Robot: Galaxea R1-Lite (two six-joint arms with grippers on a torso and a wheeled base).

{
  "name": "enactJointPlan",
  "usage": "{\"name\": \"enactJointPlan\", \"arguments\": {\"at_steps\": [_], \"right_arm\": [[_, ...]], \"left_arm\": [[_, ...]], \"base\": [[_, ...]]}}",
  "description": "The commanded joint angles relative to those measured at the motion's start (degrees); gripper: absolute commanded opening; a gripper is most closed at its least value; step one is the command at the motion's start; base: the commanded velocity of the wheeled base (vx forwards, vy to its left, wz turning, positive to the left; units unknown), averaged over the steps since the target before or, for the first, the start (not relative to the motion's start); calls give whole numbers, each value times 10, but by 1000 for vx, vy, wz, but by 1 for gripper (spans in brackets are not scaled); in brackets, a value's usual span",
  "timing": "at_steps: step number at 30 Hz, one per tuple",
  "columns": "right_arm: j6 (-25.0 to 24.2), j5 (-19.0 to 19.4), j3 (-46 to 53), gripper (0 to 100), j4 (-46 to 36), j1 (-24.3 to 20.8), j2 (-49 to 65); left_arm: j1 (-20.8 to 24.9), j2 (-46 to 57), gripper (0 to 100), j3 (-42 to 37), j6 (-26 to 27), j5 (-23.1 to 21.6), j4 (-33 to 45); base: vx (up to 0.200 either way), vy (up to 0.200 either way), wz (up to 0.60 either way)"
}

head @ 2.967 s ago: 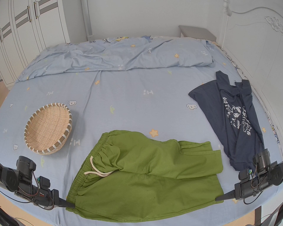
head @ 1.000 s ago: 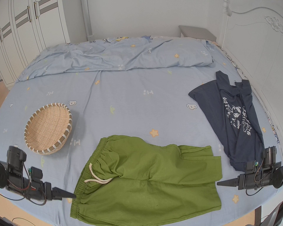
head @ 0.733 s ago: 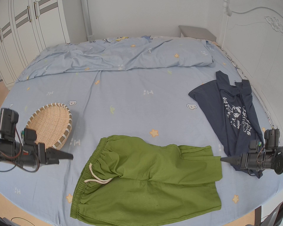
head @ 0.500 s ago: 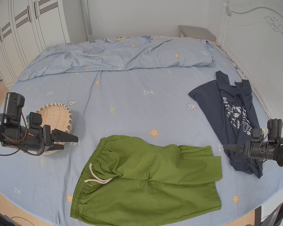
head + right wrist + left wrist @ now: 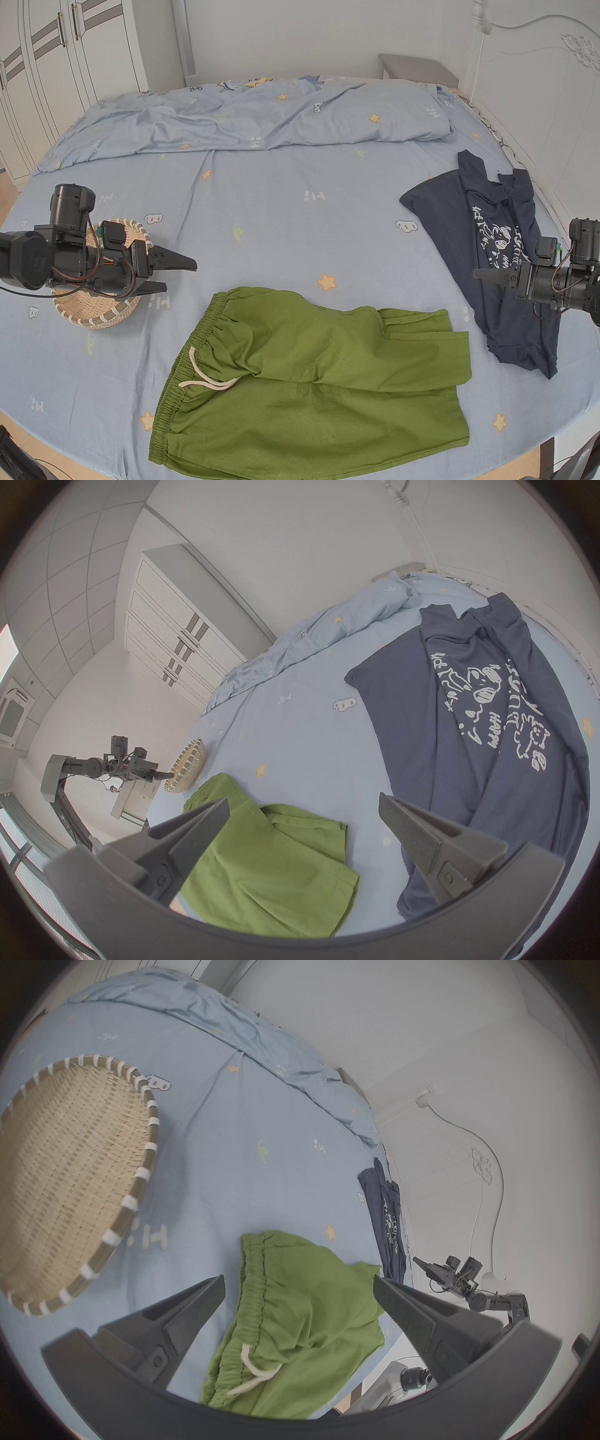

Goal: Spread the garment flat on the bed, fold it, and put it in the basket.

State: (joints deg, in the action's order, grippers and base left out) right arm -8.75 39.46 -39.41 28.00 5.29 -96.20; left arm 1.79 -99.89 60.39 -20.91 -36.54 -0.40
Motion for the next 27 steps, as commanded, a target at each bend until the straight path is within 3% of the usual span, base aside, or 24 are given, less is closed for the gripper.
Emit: {"name": "enactJointPlan", "arguments": {"at_steps": [1, 11, 27], "right_arm": [[2, -2, 5, 100, -4, -9, -7], [1, -2, 7, 100, -2, -19, -2], [0, -3, 7, 100, -2, -20, -2]], "left_arm": [[20, -115, 100, 71, -17, 2, -12], [33, -232, 100, 209, -15, 4, 25], [48, -261, 100, 205, -12, 5, 27]], "base": [[0, 0, 0], [0, 0, 0], [0, 0, 0]]}}
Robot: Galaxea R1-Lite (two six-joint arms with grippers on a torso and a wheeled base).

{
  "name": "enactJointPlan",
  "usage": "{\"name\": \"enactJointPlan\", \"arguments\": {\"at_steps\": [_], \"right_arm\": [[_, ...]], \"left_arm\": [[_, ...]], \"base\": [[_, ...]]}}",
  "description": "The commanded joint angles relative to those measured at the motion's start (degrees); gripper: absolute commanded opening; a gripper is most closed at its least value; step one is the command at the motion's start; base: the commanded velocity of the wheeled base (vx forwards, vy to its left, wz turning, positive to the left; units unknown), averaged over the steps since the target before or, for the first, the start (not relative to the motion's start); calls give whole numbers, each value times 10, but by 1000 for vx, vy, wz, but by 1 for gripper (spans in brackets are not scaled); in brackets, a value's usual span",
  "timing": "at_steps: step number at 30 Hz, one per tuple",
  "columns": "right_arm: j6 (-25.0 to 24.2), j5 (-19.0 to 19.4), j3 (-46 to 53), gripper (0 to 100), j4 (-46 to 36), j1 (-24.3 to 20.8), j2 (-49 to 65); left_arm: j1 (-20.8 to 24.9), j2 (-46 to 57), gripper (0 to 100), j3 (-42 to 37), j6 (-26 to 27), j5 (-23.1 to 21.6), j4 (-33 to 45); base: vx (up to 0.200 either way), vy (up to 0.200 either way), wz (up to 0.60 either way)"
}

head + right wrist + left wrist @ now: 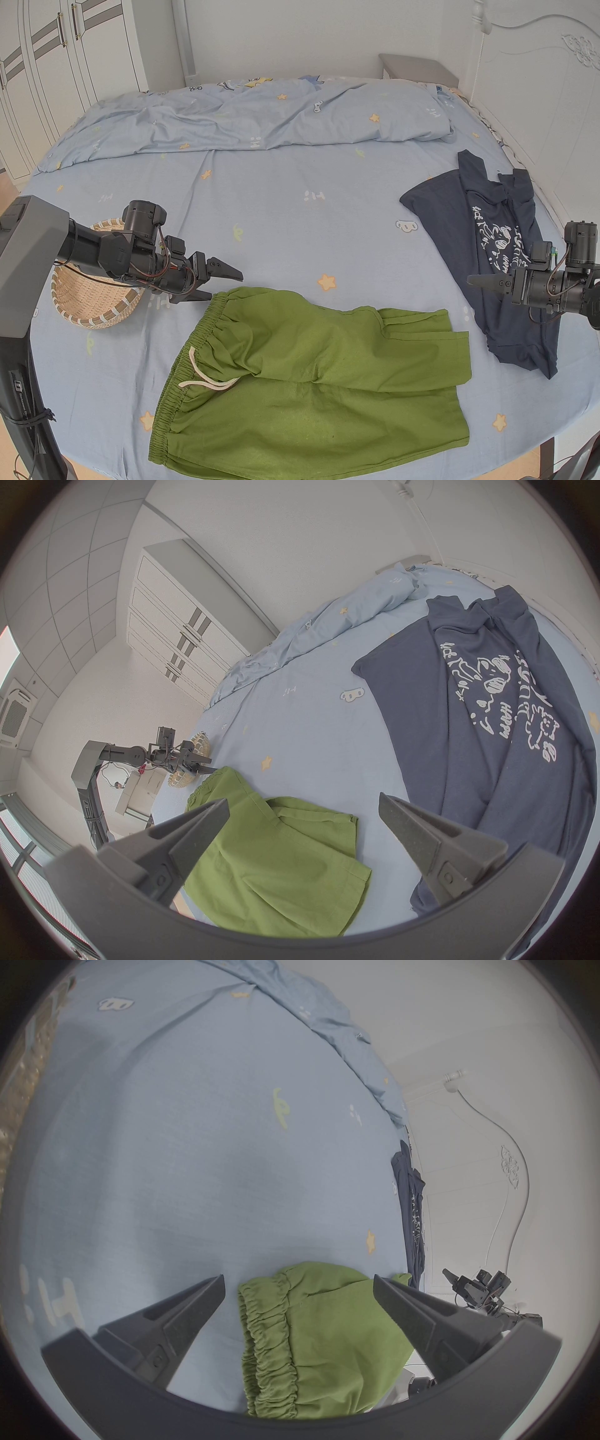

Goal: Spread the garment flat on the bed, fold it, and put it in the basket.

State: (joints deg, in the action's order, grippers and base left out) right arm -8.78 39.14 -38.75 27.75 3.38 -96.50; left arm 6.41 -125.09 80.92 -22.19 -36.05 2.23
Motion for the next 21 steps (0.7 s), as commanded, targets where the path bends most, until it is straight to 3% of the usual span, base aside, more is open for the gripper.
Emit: {"name": "enactJointPlan", "arguments": {"at_steps": [1, 6, 7, 21], "right_arm": [[0, 1, 0, 100, 0, 0, 1], [0, 1, 0, 100, 0, 0, 0], [0, 1, 0, 100, 0, 0, 0], [0, 1, -2, 100, 0, 1, 0]], "left_arm": [[2, -10, 100, -1, 0, 0, 1], [11, -10, 100, -10, 0, 0, 2], [12, -10, 0, -11, 0, 0, 2], [13, -6, 0, -22, 7, 1, 0]], "base": [[0, 0, 0], [0, 0, 0], [0, 0, 0], [0, 0, 0]]}}
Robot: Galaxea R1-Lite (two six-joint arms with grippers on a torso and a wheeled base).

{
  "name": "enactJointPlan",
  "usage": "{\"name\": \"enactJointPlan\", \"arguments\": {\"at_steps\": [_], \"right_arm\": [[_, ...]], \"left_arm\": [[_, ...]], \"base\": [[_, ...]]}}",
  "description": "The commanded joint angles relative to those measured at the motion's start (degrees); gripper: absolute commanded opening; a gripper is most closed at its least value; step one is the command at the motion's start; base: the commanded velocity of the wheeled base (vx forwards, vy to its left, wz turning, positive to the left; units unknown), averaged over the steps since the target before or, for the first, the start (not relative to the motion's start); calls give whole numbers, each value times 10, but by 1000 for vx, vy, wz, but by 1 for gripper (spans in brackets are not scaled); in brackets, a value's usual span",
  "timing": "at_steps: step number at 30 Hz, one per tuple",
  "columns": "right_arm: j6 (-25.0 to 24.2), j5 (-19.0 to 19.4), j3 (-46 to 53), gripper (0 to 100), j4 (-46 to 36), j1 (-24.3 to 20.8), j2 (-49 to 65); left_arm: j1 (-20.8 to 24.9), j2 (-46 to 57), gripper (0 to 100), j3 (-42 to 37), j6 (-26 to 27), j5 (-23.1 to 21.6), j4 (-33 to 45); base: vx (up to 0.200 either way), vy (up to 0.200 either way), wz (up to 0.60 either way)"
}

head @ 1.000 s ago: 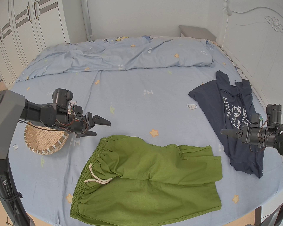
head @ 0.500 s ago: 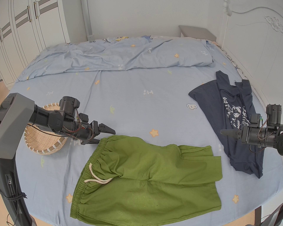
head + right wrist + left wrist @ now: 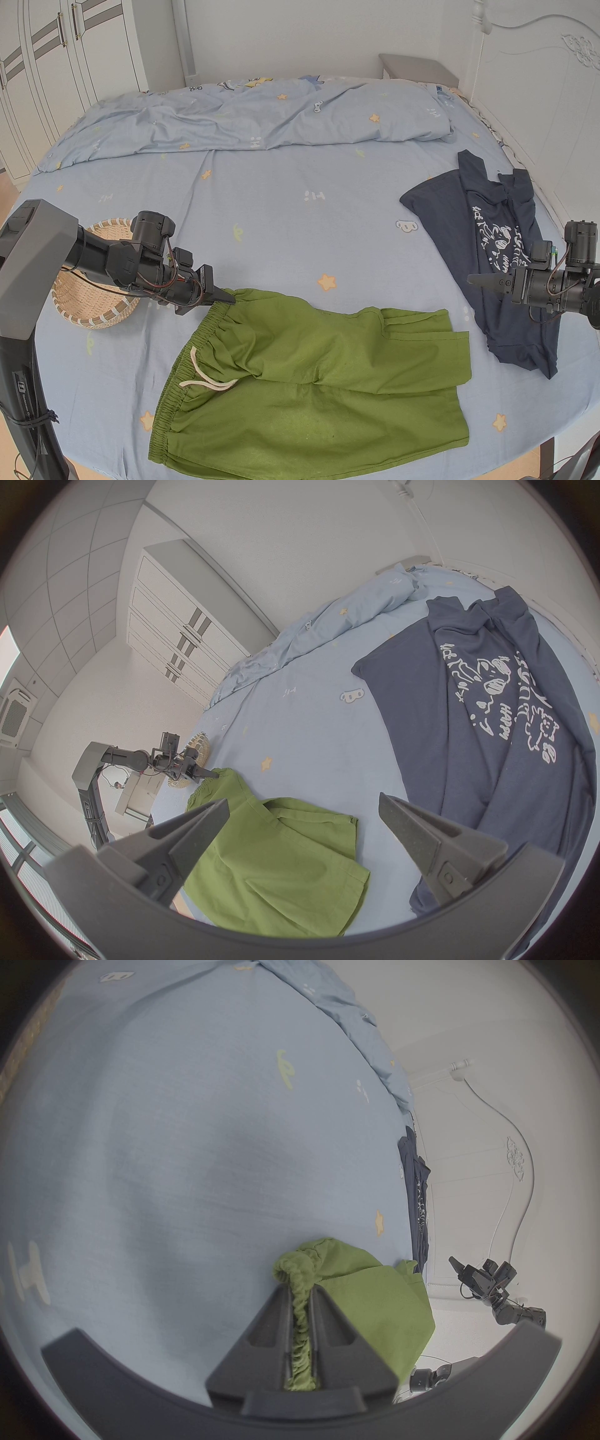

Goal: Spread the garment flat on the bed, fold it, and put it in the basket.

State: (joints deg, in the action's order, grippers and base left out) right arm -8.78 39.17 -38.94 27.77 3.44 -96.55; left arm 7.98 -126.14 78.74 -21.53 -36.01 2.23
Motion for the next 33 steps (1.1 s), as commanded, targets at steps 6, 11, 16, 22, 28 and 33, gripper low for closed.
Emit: {"name": "enactJointPlan", "arguments": {"at_steps": [6, 11, 16, 22, 28, 33], "right_arm": [[0, 0, 0, 100, 0, 3, -1], [0, 0, -3, 100, -2, 3, -14], [-1, -1, -3, 100, -1, 8, -57], [1, -4, 17, 100, 6, 14, -94], [2, -6, 31, 100, 27, 14, -123], [3, -5, 54, 100, 69, 6, -147]], "left_arm": [[-22, 34, 0, -4, -1, 1, 2], [-42, 61, 0, -19, 0, 0, 0], [-37, 68, 0, -38, 1, 0, -2], [-20, 65, 0, -41, 1, 0, -2], [-27, 68, 0, -39, 0, 0, -3], [-32, 68, 0, -37, 0, 0, -4]], "base": [[0, 0, 0], [0, 0, 0], [0, 0, 0], [0, 0, 0], [0, 0, 0], [0, 0, 0]]}}
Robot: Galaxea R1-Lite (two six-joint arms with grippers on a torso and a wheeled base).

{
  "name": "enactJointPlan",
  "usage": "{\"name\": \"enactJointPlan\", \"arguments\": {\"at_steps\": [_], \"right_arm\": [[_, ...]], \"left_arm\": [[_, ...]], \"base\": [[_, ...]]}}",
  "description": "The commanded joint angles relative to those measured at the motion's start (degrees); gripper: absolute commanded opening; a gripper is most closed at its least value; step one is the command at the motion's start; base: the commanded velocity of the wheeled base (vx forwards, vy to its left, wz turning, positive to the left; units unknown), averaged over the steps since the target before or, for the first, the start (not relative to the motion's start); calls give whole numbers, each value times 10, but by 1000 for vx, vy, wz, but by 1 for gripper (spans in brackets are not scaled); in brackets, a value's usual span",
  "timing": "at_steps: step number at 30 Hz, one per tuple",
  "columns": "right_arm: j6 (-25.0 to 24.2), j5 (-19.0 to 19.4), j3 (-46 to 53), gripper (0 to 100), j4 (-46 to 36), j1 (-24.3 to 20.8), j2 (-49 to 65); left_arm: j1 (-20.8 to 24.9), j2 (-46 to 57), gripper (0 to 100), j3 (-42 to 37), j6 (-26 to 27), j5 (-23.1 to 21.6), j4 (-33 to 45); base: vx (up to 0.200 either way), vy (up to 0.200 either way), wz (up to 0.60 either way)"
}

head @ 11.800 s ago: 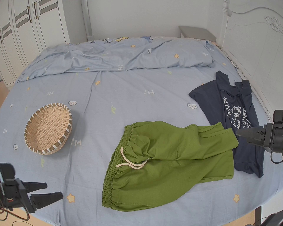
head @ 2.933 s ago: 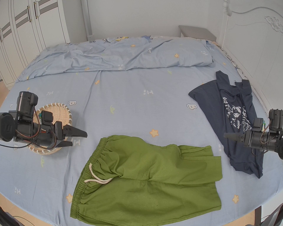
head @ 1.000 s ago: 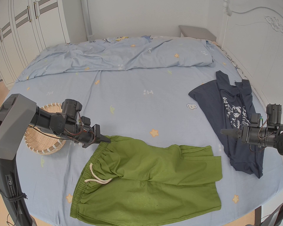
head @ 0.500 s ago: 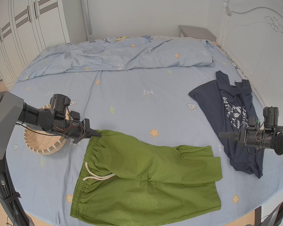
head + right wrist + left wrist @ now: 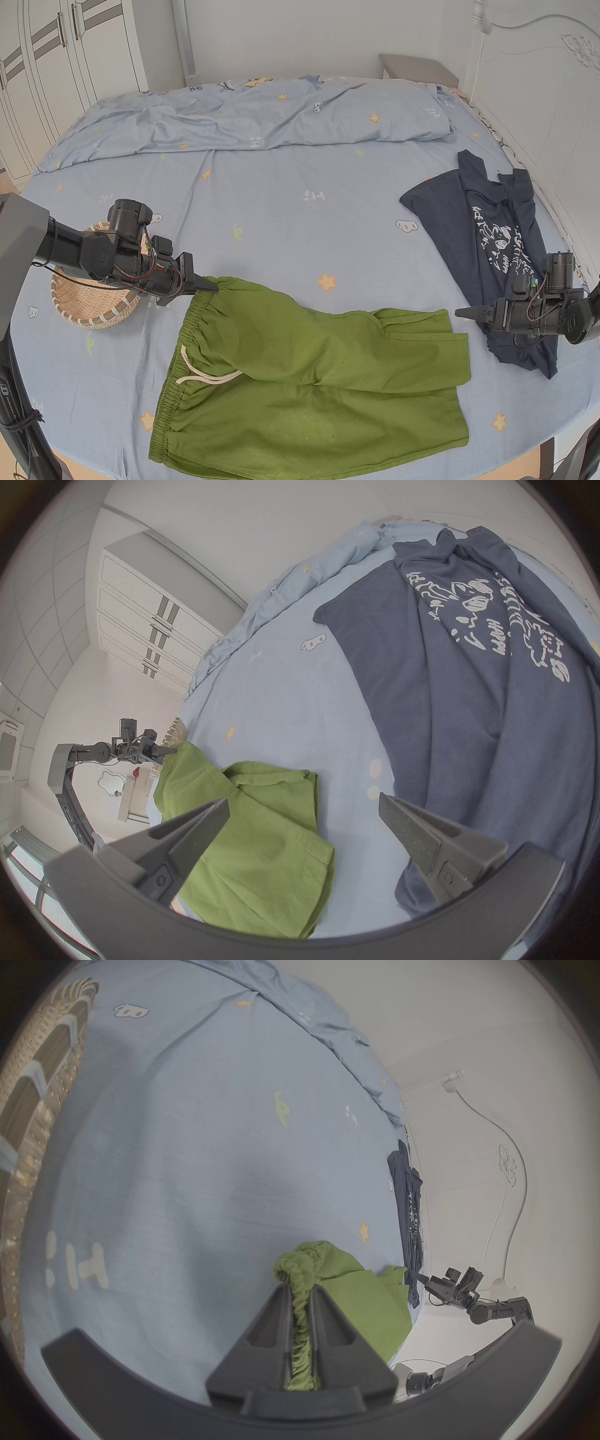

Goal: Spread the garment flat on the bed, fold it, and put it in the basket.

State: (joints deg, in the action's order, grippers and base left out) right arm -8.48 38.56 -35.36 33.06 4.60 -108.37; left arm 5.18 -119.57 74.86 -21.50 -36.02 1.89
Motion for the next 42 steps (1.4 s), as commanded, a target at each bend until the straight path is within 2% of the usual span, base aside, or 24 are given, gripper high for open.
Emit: {"name": "enactJointPlan", "arguments": {"at_steps": [1, 10, 25, 26, 42], "right_arm": [[0, 1, 24, 100, 24, -10, -30], [1, 0, 34, 100, 26, -35, -36], [2, 0, 36, 100, 24, -36, -39], [2, 0, 38, 0, 24, -35, -39], [2, 1, 38, 0, 29, -24, -32]], "left_arm": [[-5, 2, 0, 3, 0, 0, 0], [-7, 0, 0, 5, 0, 0, 0], [-10, 0, 0, 5, 0, 0, -1], [-10, -1, 0, 5, -1, 0, -1], [-11, 1, 0, 4, 0, 0, 0]], "base": [[0, 0, 0], [0, 0, 0], [0, 0, 0], [0, 0, 0], [0, 0, 0]]}}
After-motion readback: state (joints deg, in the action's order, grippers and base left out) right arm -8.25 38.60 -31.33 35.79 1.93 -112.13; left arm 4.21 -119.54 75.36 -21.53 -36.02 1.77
